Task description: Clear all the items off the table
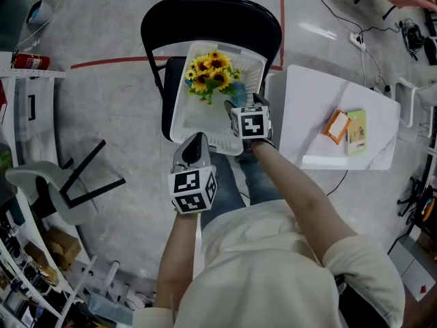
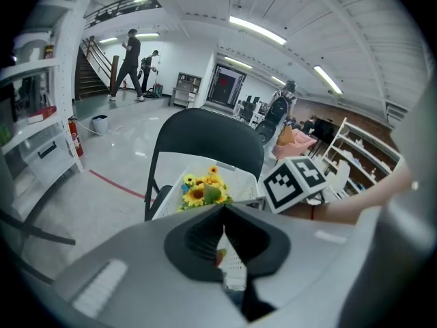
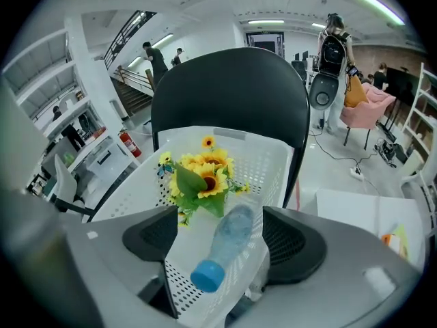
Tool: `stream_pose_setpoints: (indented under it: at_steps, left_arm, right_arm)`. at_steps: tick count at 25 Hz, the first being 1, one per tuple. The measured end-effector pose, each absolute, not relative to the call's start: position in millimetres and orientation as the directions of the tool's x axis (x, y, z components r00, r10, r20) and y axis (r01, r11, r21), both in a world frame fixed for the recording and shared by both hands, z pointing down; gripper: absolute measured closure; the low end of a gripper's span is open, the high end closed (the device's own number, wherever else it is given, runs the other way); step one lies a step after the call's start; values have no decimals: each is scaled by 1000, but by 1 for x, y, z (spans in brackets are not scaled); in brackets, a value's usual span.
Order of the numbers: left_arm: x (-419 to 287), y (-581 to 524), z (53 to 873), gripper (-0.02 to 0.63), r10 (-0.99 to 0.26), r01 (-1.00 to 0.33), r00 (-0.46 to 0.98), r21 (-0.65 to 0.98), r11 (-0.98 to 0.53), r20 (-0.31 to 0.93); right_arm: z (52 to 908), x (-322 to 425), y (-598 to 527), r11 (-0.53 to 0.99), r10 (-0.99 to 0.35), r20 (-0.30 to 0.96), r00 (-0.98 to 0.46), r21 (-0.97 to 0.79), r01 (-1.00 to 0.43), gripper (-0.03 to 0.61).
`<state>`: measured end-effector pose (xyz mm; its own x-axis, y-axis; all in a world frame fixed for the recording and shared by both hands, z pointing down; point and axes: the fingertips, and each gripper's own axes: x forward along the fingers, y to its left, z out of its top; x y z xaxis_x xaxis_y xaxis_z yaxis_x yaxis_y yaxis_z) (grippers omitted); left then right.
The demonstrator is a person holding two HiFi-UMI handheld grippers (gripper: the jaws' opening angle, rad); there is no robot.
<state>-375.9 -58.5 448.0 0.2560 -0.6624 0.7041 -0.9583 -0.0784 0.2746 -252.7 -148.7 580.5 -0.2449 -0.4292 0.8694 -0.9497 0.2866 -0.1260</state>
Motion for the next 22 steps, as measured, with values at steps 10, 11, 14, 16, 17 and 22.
stream_pose_setpoints:
  at_steps: [10, 11, 14, 16, 17, 22]
  left_arm:
    - [-367, -49, 435, 603, -680, -960, 250, 266, -83, 689]
    - [-366, -48, 433, 604, -682, -960, 250, 265, -84, 688]
    - [-363, -45, 429, 604, -686, -961, 249, 263, -86, 684]
    - [-361, -43, 427, 604, -689, -961, 247, 262, -86, 681]
    - [-360, -42, 426, 604, -691, -962, 246, 261, -87, 679]
    - [-353, -39, 418, 604, -698, -963, 245, 255, -91, 673]
  right_arm:
    - [558, -246, -124, 318, -432, 858, -279, -144, -937, 230]
    - [554, -246, -122, 324, -432, 856, -284, -147, -935, 240]
    - [543, -245, -116, 342, -438, 847, -302, -153, -927, 282]
    - [534, -245, -113, 358, -443, 839, -315, -156, -920, 334]
    - [530, -245, -111, 368, -445, 836, -322, -157, -916, 360]
    - [509, -241, -106, 414, -460, 818, -346, -146, -898, 478]
